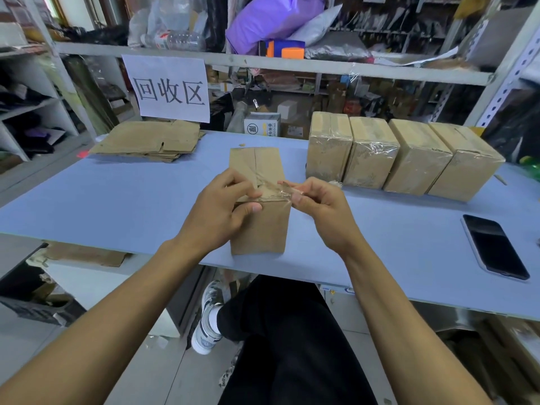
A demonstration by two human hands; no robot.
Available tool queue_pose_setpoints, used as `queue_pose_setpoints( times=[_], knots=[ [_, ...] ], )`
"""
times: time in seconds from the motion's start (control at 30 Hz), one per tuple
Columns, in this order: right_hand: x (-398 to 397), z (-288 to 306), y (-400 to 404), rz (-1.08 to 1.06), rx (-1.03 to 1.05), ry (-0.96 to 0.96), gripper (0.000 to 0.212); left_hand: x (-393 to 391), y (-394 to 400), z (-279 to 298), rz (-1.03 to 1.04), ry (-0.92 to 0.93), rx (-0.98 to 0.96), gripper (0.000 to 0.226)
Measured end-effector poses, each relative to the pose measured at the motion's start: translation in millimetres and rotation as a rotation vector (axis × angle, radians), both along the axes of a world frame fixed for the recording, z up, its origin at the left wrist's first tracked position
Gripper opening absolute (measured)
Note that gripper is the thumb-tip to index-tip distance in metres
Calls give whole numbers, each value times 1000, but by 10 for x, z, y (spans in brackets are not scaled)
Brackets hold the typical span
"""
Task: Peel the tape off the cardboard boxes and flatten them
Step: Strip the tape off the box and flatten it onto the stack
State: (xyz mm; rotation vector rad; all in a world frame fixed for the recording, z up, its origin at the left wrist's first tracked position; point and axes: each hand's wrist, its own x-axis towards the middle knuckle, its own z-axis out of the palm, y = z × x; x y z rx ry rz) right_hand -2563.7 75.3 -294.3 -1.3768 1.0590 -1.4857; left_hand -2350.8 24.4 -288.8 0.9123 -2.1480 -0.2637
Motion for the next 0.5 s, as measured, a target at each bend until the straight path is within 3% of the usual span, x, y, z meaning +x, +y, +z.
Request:
queue_pose_setpoints(
  times=[0.2, 0.27, 0.37, 0.5],
  knots=[
    [248, -139, 96, -161, -15, -181, 13, -56, 35, -42, 57, 78, -22, 22],
    [298, -135, 157, -183, 22, -104, 9, -66, 56, -37, 66, 95, -10, 23],
    [354, -121, 175, -339, 45, 113, 23, -80, 73, -35, 76, 111, 7, 23],
    [346, -68, 144, -417, 29, 143, 22, -91, 73, -55, 95, 131, -2, 15]
  ],
)
